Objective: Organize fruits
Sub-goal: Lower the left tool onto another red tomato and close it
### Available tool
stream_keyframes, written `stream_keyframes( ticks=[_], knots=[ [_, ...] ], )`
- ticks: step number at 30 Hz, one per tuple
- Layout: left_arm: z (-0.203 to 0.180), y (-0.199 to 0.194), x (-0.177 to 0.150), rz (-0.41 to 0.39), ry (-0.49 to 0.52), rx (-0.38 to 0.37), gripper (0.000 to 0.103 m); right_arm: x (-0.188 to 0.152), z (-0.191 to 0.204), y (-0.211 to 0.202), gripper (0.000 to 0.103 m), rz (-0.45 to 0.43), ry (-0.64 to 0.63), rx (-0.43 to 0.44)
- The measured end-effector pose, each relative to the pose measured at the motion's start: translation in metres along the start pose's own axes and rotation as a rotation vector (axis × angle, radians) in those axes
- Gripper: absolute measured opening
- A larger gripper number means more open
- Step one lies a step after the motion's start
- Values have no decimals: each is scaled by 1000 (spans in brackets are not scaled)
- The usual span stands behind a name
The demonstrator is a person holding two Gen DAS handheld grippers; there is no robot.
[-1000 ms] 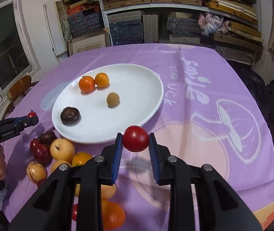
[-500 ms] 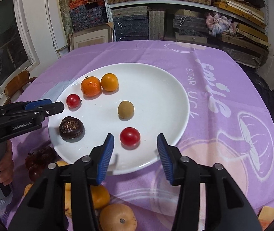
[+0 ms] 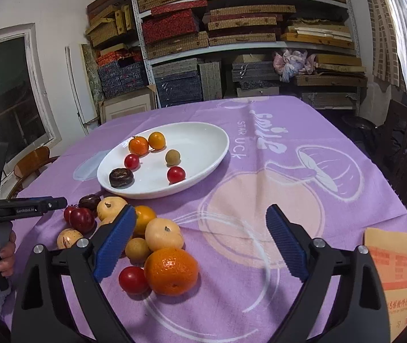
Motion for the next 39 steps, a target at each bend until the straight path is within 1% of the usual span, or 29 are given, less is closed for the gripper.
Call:
stream_keyframes(
  ticks=[2, 5, 10, 13, 16, 18, 20, 23, 25, 28, 30, 31, 32, 33, 35, 36, 38, 39],
  knots=[
    [-5, -6, -3, -32, 19, -15, 60, 3, 4, -8, 93, -46, -10, 12],
    [-11, -15, -1, -83, 55, -26, 60, 0, 7, -7, 95, -40, -33, 6],
    [-22, -3, -5, -47, 95, -58, 60, -1, 8, -4, 95, -33, -38, -2],
    [-23, -2, -5, -49, 91, -95, 58, -2, 6, -1, 95, -24, -24, -4],
    [-24, -2, -6, -53, 94, -118, 53, -3, 4, 1, 95, -17, -21, -6],
    [-26, -2, -6, -52, 94, -139, 47, -3, 5, 1, 95, -18, -22, -4],
    [-27, -1, -4, -53, 91, -157, 47, -3, 4, 1, 95, -19, -20, -5],
    [-29, 3, -2, -39, 75, -210, 49, -3, 4, 1, 96, -18, -18, -4],
    [-30, 5, -1, -35, 71, -215, 49, -3, 4, 1, 96, -21, -19, -7],
    [-27, 7, -3, -25, 52, -242, 48, -3, 3, 1, 96, -19, -18, -8],
    [-23, 10, -7, -3, 41, -262, 49, -3, 2, 1, 96, -19, -16, -9],
    [-19, 14, -9, 22, 35, -261, 49, -3, 2, 2, 96, -18, -15, -7],
    [-14, 20, -12, 50, 21, -248, 46, -3, 2, 2, 96, -18, -15, -7],
    [-11, 20, -13, 35, 12, -241, 45, -3, 2, 1, 96, -19, -17, -10],
    [-10, 19, -11, 42, 6, -236, 44, -3, 2, 2, 96, -18, -19, -8],
    [-11, 18, -10, 37, 17, -219, 44, -3, 2, 2, 96, -18, -19, -8],
    [-19, 17, -9, 26, 72, -148, 44, -3, 2, 2, 96, -17, -19, -8],
    [-24, 16, -8, 19, 99, -126, 43, -3, 2, 2, 96, -14, -19, -8]
  ],
)
Point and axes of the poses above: each gripper's, at about its wrist camera, not at the fingertips, and y roughly the way its jaws point, z to its left, x to its top, the point moved 4 cm from there along y, roughly the way its jaws point, and after that the axes turned 13 degrees about y, right-handed, at the moved point
